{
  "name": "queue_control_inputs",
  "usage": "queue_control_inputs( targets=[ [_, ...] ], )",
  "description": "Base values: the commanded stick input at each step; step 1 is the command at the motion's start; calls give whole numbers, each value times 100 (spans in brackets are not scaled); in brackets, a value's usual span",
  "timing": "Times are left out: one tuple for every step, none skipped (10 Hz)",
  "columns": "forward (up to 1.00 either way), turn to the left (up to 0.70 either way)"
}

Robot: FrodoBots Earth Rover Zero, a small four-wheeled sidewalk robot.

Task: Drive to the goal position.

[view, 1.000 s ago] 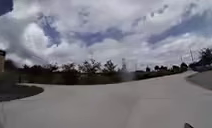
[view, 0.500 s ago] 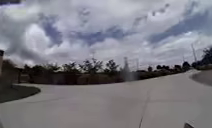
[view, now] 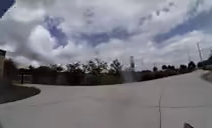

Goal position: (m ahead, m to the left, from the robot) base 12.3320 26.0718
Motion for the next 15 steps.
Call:
queue_control_inputs(
  targets=[
    [68,14],
    [68,14],
    [68,14],
    [68,14],
    [68,14],
    [68,14],
    [68,14],
    [68,14],
    [68,14],
    [68,14],
    [68,14],
    [68,14],
    [68,7],
    [68,1],
    [68,1]
  ],
)
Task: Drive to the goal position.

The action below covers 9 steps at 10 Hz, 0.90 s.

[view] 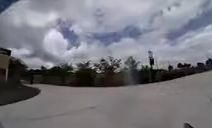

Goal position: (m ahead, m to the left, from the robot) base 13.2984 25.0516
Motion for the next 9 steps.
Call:
queue_control_inputs(
  targets=[
    [68,1],
    [68,1],
    [68,1],
    [68,1],
    [68,1],
    [68,2],
    [68,7],
    [68,13],
    [68,14]
  ],
)
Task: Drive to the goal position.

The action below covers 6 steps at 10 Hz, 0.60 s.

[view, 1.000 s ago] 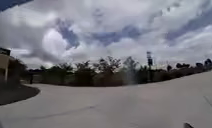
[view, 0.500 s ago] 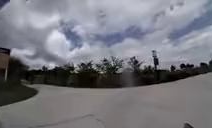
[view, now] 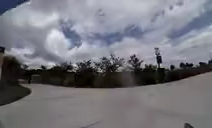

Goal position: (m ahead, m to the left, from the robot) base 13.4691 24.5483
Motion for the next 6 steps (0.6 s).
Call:
queue_control_inputs(
  targets=[
    [68,14],
    [68,14],
    [68,14],
    [68,14],
    [67,13],
    [64,16]
  ],
)
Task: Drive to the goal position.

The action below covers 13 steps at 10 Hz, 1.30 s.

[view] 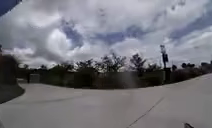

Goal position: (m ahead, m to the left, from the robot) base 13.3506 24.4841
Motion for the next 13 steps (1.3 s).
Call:
queue_control_inputs(
  targets=[
    [65,14],
    [65,13],
    [61,15],
    [58,15],
    [58,15],
    [58,15],
    [55,14],
    [51,26],
    [48,28],
    [46,28],
    [46,28],
    [46,28],
    [45,27]
  ],
)
